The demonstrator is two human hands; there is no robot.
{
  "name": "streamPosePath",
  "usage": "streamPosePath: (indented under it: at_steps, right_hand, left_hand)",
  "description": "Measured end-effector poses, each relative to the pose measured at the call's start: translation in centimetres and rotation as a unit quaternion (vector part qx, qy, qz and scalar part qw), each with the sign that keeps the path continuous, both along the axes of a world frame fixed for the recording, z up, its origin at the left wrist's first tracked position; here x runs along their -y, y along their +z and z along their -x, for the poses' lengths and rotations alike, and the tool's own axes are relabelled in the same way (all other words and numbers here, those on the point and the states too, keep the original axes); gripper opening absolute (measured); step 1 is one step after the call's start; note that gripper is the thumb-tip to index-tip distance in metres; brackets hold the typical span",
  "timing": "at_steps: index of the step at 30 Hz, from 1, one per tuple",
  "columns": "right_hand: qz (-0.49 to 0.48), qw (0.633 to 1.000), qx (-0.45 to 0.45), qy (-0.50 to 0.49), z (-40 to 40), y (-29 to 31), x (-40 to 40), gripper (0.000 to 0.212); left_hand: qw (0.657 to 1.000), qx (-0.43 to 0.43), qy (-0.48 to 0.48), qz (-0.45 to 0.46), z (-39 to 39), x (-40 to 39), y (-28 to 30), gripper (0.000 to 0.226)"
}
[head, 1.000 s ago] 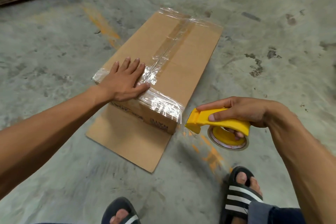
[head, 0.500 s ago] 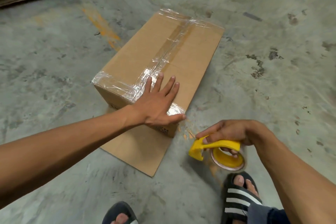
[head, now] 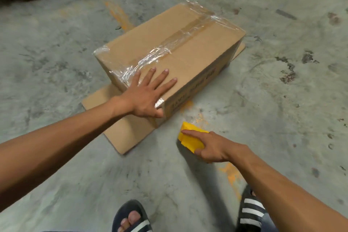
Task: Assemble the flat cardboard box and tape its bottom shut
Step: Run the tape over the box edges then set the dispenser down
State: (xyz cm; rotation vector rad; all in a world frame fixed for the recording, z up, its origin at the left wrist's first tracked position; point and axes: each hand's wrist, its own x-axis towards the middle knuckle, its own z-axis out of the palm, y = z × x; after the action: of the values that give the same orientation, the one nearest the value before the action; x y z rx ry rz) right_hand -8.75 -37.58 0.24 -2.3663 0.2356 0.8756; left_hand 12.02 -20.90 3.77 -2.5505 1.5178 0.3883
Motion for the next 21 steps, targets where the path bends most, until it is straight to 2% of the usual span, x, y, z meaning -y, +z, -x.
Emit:
streamPosePath:
  at_steps: [3,8,10,12,14,17,20,21]
  right_hand:
    - [0.057,0.990,0.051,0.116,0.2,-1.6,-3.4,0.078]
    - [0.132,0.957,0.108,0.235,0.1,-2.3,-7.4,0.083]
    - [0.154,0.937,0.112,0.292,-0.2,-1.8,-7.9,0.080]
    - [0.164,0.907,0.127,0.368,-1.2,-1.5,-7.8,0.067]
    - [0.177,0.868,0.166,0.433,-2.9,0.0,-7.3,0.051]
    - [0.202,0.824,0.249,0.466,-7.7,3.8,-5.3,0.050]
    - [0.233,0.822,0.370,0.363,-14.1,7.6,-0.8,0.045]
    - [0.238,0.830,0.395,0.315,-16.1,8.7,1.1,0.043]
  left_hand:
    - [0.999,-0.002,0.050,-0.001,-3.3,-3.6,0.0,0.107]
    - [0.996,-0.021,0.085,0.021,-5.9,-7.5,0.1,0.105]
    - [0.992,-0.038,0.111,0.042,-6.3,-8.5,0.2,0.101]
    - [0.980,-0.064,0.167,0.083,-6.5,-9.5,0.0,0.099]
    - [0.955,-0.104,0.246,0.126,-6.7,-10.6,-0.2,0.100]
    - [0.902,-0.185,0.337,0.194,-6.7,-10.8,-0.3,0.101]
    - [0.825,-0.256,0.404,0.301,-6.6,-9.4,-0.5,0.087]
    - [0.804,-0.249,0.425,0.334,-6.8,-8.9,-0.5,0.084]
